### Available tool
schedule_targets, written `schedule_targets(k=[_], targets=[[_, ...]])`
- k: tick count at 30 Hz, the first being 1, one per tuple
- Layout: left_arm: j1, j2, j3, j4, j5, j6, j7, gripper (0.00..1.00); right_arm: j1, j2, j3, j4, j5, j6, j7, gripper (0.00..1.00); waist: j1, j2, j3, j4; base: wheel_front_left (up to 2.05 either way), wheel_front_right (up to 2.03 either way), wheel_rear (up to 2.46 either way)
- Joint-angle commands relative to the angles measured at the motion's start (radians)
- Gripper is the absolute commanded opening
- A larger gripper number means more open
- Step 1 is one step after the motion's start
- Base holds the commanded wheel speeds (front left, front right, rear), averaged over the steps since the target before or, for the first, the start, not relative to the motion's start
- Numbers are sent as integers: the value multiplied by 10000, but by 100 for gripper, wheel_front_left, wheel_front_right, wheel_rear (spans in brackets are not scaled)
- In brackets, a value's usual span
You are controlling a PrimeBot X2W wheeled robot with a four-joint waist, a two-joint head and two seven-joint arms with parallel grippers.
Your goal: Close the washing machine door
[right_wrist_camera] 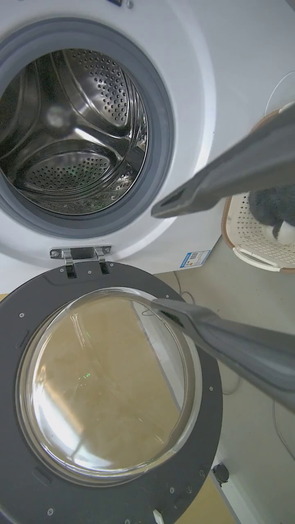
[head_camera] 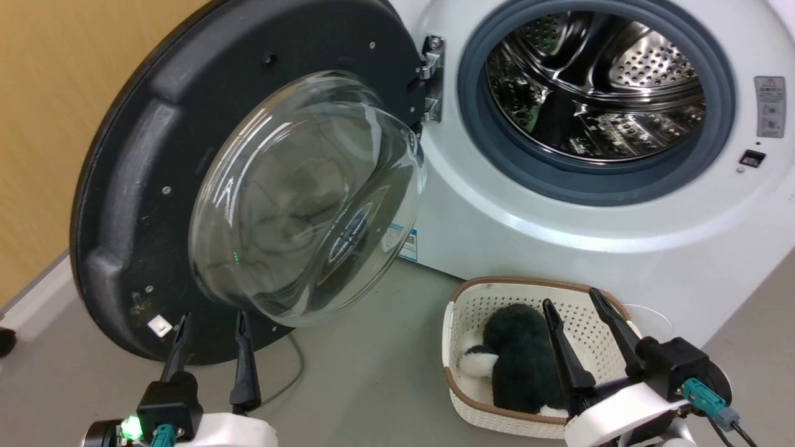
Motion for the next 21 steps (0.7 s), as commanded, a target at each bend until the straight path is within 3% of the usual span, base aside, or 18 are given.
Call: schedule_targets(k=[1, 21], targets=[[167, 5, 32, -51, -46, 79, -121, 100, -170, 34, 83, 70, 109, 6, -110, 100, 0, 0, 5, 80, 0, 0, 0], [363, -5, 38, -246, -150, 345, -518, 100, -463, 41, 590, 455, 477, 7, -507, 100, 0, 0, 84, 922, 0, 0, 0]])
